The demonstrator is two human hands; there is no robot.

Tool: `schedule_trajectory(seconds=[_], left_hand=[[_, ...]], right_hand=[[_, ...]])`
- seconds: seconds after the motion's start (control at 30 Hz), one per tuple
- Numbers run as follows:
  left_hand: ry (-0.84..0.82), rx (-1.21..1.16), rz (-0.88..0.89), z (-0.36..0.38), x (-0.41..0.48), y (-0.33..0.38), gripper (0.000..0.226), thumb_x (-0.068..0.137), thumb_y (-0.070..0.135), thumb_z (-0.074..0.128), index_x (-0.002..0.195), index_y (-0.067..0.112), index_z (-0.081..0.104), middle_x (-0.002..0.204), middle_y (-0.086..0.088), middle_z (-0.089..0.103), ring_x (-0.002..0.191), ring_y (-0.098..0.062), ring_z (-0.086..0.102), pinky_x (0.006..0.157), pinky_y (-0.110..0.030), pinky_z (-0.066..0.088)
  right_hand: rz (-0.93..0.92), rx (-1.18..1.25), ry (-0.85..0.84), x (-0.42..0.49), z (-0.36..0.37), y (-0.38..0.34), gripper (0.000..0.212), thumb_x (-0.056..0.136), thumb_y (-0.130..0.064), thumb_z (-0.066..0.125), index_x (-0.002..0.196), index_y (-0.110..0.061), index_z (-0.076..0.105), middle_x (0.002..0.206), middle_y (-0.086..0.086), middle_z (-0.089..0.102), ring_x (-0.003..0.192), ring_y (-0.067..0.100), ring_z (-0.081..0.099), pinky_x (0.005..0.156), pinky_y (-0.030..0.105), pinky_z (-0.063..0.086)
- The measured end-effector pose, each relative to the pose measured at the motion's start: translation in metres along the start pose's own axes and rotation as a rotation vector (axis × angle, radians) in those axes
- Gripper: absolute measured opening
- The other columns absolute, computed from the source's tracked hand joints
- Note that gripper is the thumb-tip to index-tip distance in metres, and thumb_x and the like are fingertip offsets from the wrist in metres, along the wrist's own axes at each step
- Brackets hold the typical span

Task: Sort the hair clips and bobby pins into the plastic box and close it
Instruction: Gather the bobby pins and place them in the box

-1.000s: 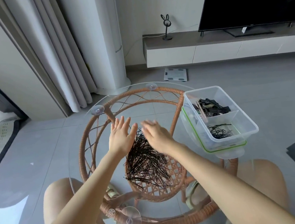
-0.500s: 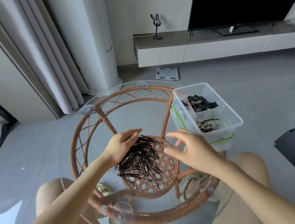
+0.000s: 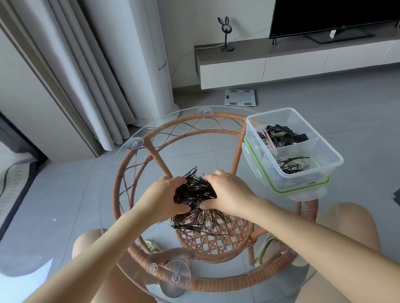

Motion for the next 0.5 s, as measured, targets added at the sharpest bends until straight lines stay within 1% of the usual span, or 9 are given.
schedule_trajectory(seconds=[0.07, 0.17, 0.23, 0.3, 0.4, 0.5], left_hand=[[0.04, -0.033, 0.02, -0.006, 0.001, 0.004, 0.058, 0.079, 0.031, 0.069, 0.131, 0.022, 0.047, 0.116, -0.007, 0.062, 0.098, -0.019, 0.061, 0.085, -0.026, 0.047], [0.083, -0.067, 0.029, -0.014, 0.0, 0.005, 0.045, 0.08, 0.024, 0.069, 0.122, 0.021, 0.056, 0.099, -0.005, 0.068, 0.085, -0.018, 0.063, 0.082, -0.028, 0.051], [0.111, -0.079, 0.031, -0.018, 0.0, 0.005, 0.041, 0.08, 0.021, 0.069, 0.12, 0.019, 0.059, 0.096, -0.005, 0.07, 0.083, -0.019, 0.065, 0.082, -0.028, 0.053], [0.141, -0.072, 0.032, -0.022, -0.001, 0.005, 0.037, 0.082, 0.018, 0.067, 0.118, 0.018, 0.061, 0.097, -0.006, 0.071, 0.085, -0.02, 0.066, 0.083, -0.028, 0.053], [0.174, -0.079, 0.005, -0.028, -0.001, 0.003, 0.03, 0.083, 0.012, 0.063, 0.112, 0.017, 0.066, 0.096, -0.006, 0.072, 0.084, -0.02, 0.067, 0.08, -0.028, 0.054], [0.183, -0.119, -0.04, -0.034, -0.002, -0.003, 0.028, 0.081, 0.006, 0.061, 0.105, 0.017, 0.069, 0.089, -0.007, 0.073, 0.076, -0.019, 0.067, 0.071, -0.027, 0.055]], right_hand=[[-0.01, 0.044, 0.01, 0.0, -0.003, -0.003, 0.051, 0.08, -0.038, 0.066, 0.115, -0.002, 0.054, 0.108, 0.013, 0.062, 0.098, 0.03, 0.059, 0.085, 0.042, 0.05], [-0.018, 0.069, 0.011, -0.003, -0.005, -0.002, 0.038, 0.084, -0.028, 0.064, 0.107, 0.001, 0.06, 0.105, 0.016, 0.065, 0.097, 0.032, 0.061, 0.089, 0.044, 0.048], [-0.018, 0.117, 0.03, -0.004, -0.007, -0.001, 0.033, 0.084, -0.022, 0.064, 0.108, 0.0, 0.063, 0.108, 0.017, 0.066, 0.099, 0.031, 0.061, 0.094, 0.042, 0.047], [0.002, 0.193, 0.05, -0.006, -0.011, 0.0, 0.033, 0.083, -0.017, 0.065, 0.113, -0.003, 0.063, 0.113, 0.015, 0.066, 0.104, 0.028, 0.061, 0.097, 0.037, 0.046], [0.04, 0.269, 0.089, -0.006, -0.017, 0.004, 0.026, 0.083, -0.012, 0.064, 0.108, -0.007, 0.066, 0.107, 0.012, 0.069, 0.097, 0.024, 0.064, 0.093, 0.036, 0.049], [0.052, 0.319, 0.107, -0.006, -0.026, 0.006, 0.02, 0.08, -0.008, 0.064, 0.099, -0.007, 0.07, 0.098, 0.011, 0.071, 0.09, 0.022, 0.065, 0.087, 0.034, 0.052]])
Point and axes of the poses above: each hand's wrist, its own x-axis towards the middle knuckle, its own z-axis out of the palm, y = z × x, the point moved 10 cm from there along x, towards the middle knuckle
